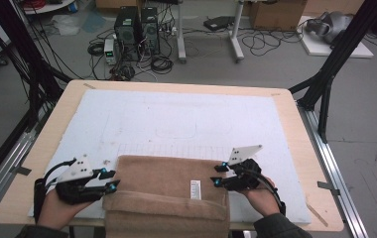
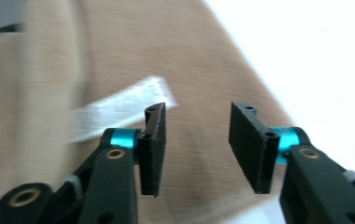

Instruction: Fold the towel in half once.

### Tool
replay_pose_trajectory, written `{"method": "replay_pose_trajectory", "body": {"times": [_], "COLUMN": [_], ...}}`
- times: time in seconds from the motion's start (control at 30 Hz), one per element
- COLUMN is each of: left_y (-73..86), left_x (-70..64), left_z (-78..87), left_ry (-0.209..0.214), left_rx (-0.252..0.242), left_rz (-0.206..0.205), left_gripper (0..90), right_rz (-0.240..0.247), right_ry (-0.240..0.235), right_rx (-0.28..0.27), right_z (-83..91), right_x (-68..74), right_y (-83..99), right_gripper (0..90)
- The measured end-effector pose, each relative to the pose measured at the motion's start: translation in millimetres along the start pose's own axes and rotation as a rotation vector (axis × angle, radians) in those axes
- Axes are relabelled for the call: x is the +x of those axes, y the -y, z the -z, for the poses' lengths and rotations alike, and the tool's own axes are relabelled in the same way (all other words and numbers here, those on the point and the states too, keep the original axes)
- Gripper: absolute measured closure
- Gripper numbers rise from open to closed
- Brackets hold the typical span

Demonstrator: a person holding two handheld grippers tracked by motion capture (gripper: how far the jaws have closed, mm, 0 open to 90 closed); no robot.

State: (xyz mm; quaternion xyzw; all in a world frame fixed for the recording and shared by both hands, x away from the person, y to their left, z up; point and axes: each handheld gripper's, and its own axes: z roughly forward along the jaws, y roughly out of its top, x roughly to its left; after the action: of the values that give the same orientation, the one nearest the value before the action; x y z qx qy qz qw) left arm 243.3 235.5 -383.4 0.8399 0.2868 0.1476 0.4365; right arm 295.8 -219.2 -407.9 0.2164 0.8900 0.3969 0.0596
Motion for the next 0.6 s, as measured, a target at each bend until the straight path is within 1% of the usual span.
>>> {"method": "replay_pose_trajectory", "body": {"times": [0.03,0.07,0.1,0.13,0.17,0.23,0.3,0.33,0.37,0.4,0.43,0.47,0.5,0.53,0.57,0.6], "left_y": [-0.8,-1.1,-0.8,-0.3,0.6,3.2,6.2,8.0,9.7,11.4,13.2,14.9,15.2,15.6,15.9,16.3], "left_x": [6.4,13.1,19.4,25.2,31.1,41.2,48.9,51.3,54.1,57.2,59.6,62.3,63.5,64.4,64.7,64.6], "left_z": [-6.8,-13.8,-20.8,-27.9,-34.9,-47.0,-55.8,-59.6,-63.6,-67.5,-71.4,-73.9,-73.4,-73.0,-72.5,-72.5], "left_ry": [-0.011,-0.013,-0.016,-0.035,-0.053,-0.087,-0.097,-0.106,-0.106,-0.095,-0.086,-0.062,-0.062,-0.043,-0.037,-0.006], "left_rx": [-0.001,-0.002,-0.002,0.016,0.031,0.070,0.101,0.114,0.133,0.159,0.183,0.187,0.176,0.166,0.162,0.158], "left_rz": [0.006,0.023,0.041,0.045,0.060,0.071,0.087,0.087,0.101,0.114,0.131,0.153,0.155,0.171,0.187,0.200], "left_gripper": [61.7,61.0,59.5,58.6,56.4,48.6,44.4,42.6,40.8,39.1,39.2,41.1,43.4,49.7,57.7,64.3], "right_rz": [-0.014,-0.026,-0.040,-0.062,-0.071,-0.078,-0.094,-0.101,-0.116,-0.127,-0.139,-0.135,-0.136,-0.140,-0.137,-0.130], "right_ry": [0.017,0.032,0.041,0.046,0.056,0.089,0.110,0.117,0.105,0.089,0.074,0.072,0.062,0.031,0.011,0.019], "right_rx": [0.004,0.005,-0.005,-0.004,0.007,0.027,0.037,0.039,0.041,0.043,0.049,0.049,0.042,0.034,0.029,0.018], "right_z": [-1.9,-3.6,-5.3,-6.7,-8.4,-11.2,-14.0,-14.9,-16.7,-18.8,-20.5,-21.5,-21.3,-21.2,-22.3,-23.4], "right_x": [-6.5,-12.1,-17.5,-21.9,-25.5,-32.0,-38.0,-40.7,-43.7,-46.6,-47.3,-47.8,-47.7,-47.2,-45.8,-44.2], "right_y": [1.4,3.1,4.8,6.4,7.7,10.5,13.7,15.6,17.8,19.8,21.1,21.7,21.7,21.8,22.4,23.2], "right_gripper": [53.2,52.1,50.2,48.6,47.0,43.5,40.5,40.0,39.8,40.0,40.4,41.9,47.9,57.7,60.2,66.1]}}
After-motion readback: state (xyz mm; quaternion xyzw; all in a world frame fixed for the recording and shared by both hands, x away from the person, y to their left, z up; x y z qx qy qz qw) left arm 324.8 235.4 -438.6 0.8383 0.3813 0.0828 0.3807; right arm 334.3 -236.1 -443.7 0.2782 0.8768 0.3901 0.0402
